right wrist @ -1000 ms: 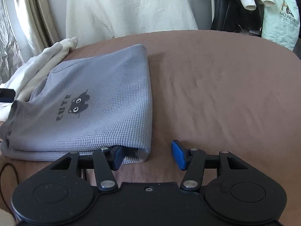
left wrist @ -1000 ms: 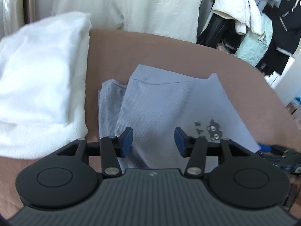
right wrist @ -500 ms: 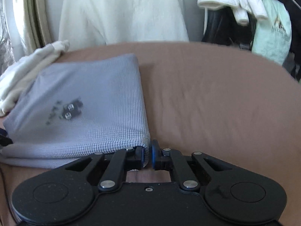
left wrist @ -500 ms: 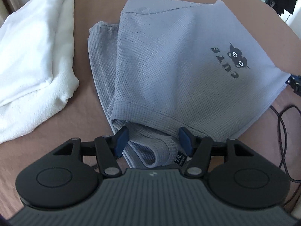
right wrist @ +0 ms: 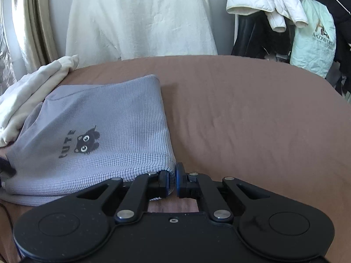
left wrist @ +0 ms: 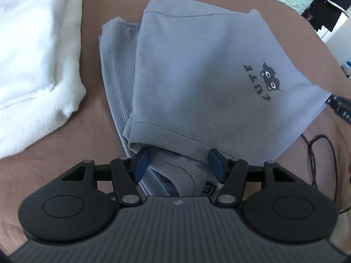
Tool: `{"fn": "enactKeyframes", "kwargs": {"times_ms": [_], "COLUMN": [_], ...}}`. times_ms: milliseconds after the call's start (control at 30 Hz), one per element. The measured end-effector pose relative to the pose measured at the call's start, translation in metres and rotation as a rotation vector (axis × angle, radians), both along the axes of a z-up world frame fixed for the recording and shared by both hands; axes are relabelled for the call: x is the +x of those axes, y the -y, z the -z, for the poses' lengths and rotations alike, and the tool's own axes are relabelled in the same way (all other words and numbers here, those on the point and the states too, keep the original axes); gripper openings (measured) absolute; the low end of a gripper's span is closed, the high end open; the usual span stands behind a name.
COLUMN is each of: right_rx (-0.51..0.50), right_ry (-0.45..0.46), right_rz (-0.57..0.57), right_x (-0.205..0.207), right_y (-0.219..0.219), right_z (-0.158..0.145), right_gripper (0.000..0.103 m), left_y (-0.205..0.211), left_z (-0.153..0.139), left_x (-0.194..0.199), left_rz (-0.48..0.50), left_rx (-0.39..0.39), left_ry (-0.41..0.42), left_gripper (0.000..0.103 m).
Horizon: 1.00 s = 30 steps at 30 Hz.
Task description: Fold clothes
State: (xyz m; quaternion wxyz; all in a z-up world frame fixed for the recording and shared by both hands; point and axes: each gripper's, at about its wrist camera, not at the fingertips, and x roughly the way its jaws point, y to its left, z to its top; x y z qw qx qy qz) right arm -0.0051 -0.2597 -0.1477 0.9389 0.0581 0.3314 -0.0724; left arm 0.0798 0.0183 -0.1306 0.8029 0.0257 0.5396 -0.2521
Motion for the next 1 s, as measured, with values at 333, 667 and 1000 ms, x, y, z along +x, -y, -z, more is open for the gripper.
{"fn": "enactKeyframes", "kwargs": {"times_ms": [333, 667, 1000], "right_rx": [-0.182, -0.097, 0.083], "right_ry": [0.280, -0.017, 0.021], "right_rz": [-0.408, -0.889, -0.871], "right_x": [0.023, 0.051, 0.039], "right_y": [-0.109, -0.221, -0.187], "right_z": [-0.100, -0.019, -0.031], "right_gripper": [0.005, 0.005, 0.007], "left_y": [-0.088, -0.092, -0.049], "left_z": [-0.038, -0.025, -0.018], "left_x": [0.017, 0.034, 0.079], "left_rz": [-0.252, -0.270, -0.180], "left_rx": [-0.304, -0.447, -0.414], "left_ry": [0.089, 0.032, 0.122], "left_gripper": [0.058, 0.058, 0.058]}}
